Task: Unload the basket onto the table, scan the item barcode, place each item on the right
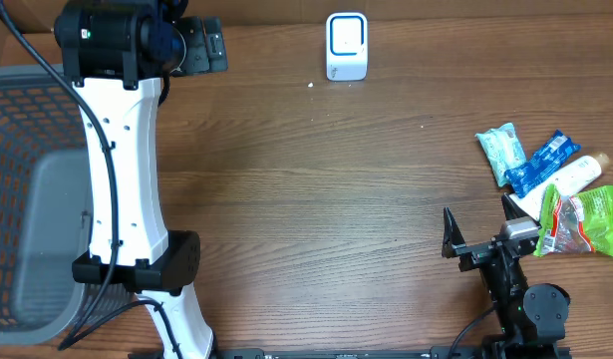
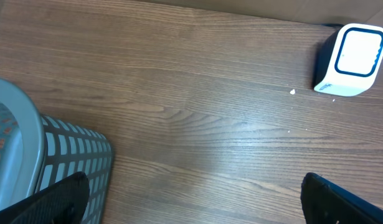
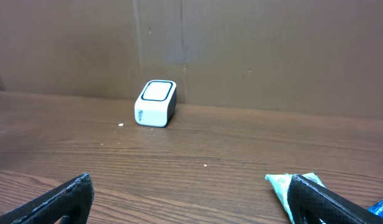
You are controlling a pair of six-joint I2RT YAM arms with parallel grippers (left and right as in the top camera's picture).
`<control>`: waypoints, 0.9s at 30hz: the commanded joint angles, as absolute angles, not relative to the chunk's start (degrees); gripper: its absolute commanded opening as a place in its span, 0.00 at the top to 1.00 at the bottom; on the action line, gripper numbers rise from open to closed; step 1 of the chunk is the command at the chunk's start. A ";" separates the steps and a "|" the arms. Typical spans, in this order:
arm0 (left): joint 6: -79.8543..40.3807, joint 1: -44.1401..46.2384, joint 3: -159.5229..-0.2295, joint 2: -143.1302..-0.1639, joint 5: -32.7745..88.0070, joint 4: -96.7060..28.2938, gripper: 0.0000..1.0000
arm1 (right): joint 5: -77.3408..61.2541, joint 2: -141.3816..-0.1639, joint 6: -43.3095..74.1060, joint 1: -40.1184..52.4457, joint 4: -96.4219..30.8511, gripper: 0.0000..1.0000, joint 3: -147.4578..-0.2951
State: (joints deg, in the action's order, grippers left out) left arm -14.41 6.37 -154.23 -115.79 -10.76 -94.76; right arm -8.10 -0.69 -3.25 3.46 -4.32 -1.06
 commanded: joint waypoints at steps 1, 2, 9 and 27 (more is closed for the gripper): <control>-13.30 6.39 -154.76 -115.83 -10.92 -94.70 0.00 | -7.53 -0.34 -3.46 3.73 -4.03 0.00 -0.47; -13.30 6.39 -154.76 -115.83 -10.92 -94.67 0.00 | -7.53 -0.34 -3.46 3.73 -4.03 0.00 -0.47; -13.32 6.46 -154.69 -115.92 -10.87 -94.67 0.00 | -7.53 -0.34 -3.46 3.73 -4.03 0.00 -0.47; -13.30 6.33 -99.29 -75.72 -11.07 -93.60 0.00 | -7.53 -0.34 -3.46 3.73 -4.03 0.00 -0.47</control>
State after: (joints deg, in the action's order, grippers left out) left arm -14.41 6.37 -106.80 -84.05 -10.79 -93.51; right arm -8.08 -0.69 -3.25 3.46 -4.27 -1.06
